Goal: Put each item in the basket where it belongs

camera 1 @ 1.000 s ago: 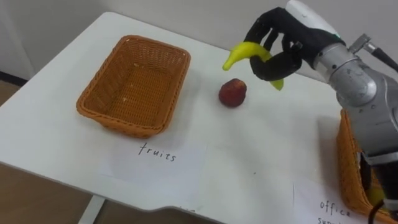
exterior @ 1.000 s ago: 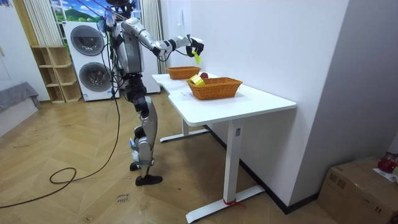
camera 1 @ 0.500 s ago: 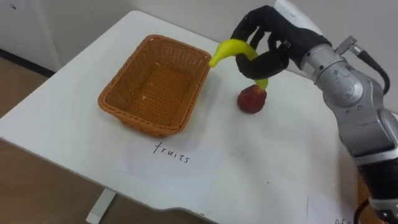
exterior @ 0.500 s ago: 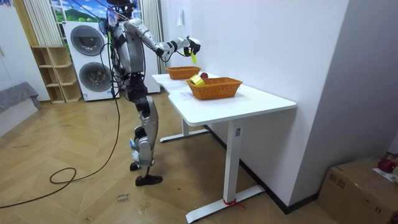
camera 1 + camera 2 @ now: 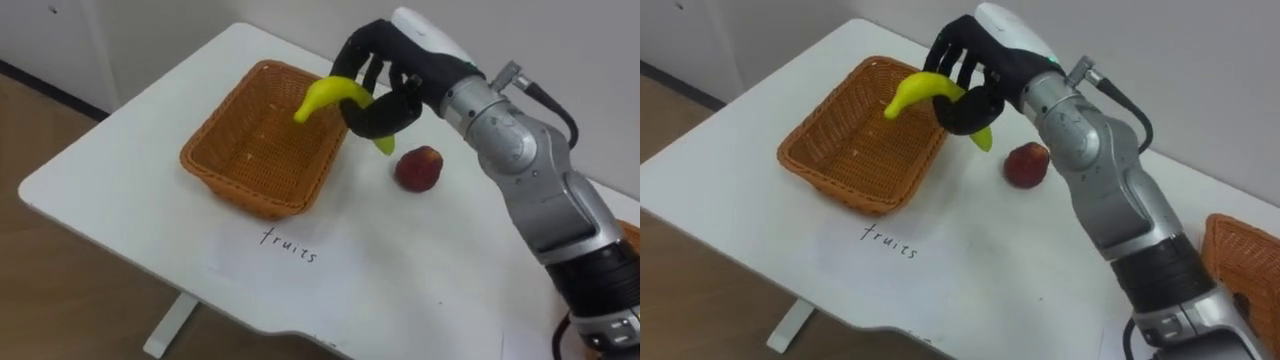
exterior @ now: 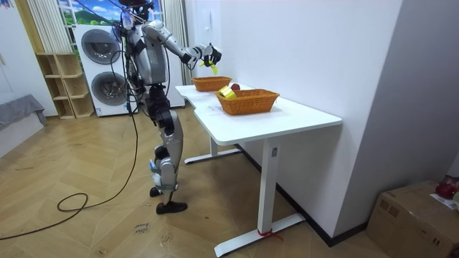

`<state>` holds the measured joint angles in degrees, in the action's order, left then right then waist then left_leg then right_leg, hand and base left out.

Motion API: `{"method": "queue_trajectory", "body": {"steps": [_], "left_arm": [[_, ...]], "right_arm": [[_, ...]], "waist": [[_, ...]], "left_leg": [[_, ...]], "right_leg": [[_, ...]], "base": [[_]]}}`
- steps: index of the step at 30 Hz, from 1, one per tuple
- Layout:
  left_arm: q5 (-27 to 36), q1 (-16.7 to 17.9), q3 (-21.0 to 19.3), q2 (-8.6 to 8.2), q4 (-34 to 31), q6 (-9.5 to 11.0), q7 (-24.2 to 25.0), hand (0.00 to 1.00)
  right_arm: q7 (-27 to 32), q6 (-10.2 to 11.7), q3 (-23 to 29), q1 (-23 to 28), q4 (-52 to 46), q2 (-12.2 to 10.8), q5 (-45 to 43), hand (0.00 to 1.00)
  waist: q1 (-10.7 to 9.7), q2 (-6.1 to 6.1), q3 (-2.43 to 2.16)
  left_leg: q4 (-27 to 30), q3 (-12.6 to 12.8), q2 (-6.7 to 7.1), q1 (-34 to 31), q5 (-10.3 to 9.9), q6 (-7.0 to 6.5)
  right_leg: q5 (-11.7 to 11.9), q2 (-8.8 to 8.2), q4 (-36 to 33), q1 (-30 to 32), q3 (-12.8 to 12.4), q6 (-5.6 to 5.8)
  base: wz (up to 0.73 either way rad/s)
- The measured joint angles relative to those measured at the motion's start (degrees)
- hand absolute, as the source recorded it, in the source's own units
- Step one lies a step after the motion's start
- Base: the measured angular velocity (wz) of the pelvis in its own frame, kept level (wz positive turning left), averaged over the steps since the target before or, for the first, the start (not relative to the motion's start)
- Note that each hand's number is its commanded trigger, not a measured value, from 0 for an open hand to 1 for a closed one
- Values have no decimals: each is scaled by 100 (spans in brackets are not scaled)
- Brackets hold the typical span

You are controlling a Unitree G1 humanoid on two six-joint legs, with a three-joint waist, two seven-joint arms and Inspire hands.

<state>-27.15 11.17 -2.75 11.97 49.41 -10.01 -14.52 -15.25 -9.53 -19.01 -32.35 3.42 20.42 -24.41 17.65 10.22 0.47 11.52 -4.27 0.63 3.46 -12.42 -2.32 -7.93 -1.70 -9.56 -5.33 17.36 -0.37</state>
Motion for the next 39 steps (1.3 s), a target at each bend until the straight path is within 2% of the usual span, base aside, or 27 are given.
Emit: {"method": "queue_trajectory", "body": {"steps": [9,15,19,26,29,33,36,39], "left_arm": [[-1,-12,-44,48,0,-7,-26,0],[-1,-20,-39,22,-1,53,-26,0],[-59,-36,-32,20,-6,52,-17,0],[-66,-44,-24,11,-8,51,153,0],[-69,-45,-13,7,-17,51,182,0],[-113,-44,21,13,-143,53,283,0],[-127,-65,85,26,-157,99,285,0],[-132,-60,89,28,-154,160,285,0]], "right_arm": [[47,23,-50,-12,0,-73,358,100],[263,33,-71,-12,0,-80,251,100],[272,30,-258,-43,1,-113,8,100],[271,26,-498,-59,0,-427,-344,100],[271,26,-500,-59,0,-453,-343,100],[311,36,-513,-58,0,-457,-335,100],[400,162,-513,-65,20,-463,-309,100],[400,246,-513,-64,41,-466,-293,100]], "waist": [[37,2,12],[176,-12,28],[286,-7,29],[305,-3,33],[303,6,30],[296,11,32],[306,34,49],[304,39,105]], "left_leg": [[-14,-55,21,5,14,-25],[-24,-83,21,-4,14,-25],[-18,-90,24,-77,14,-25],[-27,-218,42,-103,14,-26],[-14,-289,95,-121,21,-37],[-10,-327,124,-122,41,-65],[-16,-328,138,-110,43,-68],[-18,-328,137,-92,43,-68]], "right_leg": [[-10,-30,-2,-21,25,17],[-17,-30,-3,-12,9,28],[-17,-41,-8,56,69,28],[-30,-76,-5,46,170,49],[-67,-92,2,39,174,103],[-78,-155,2,29,172,120],[-92,-172,0,13,136,141],[-97,-169,1,-28,81,149]], "base": [[3],[1],[0],[8],[14],[10],[0],[0]]}}
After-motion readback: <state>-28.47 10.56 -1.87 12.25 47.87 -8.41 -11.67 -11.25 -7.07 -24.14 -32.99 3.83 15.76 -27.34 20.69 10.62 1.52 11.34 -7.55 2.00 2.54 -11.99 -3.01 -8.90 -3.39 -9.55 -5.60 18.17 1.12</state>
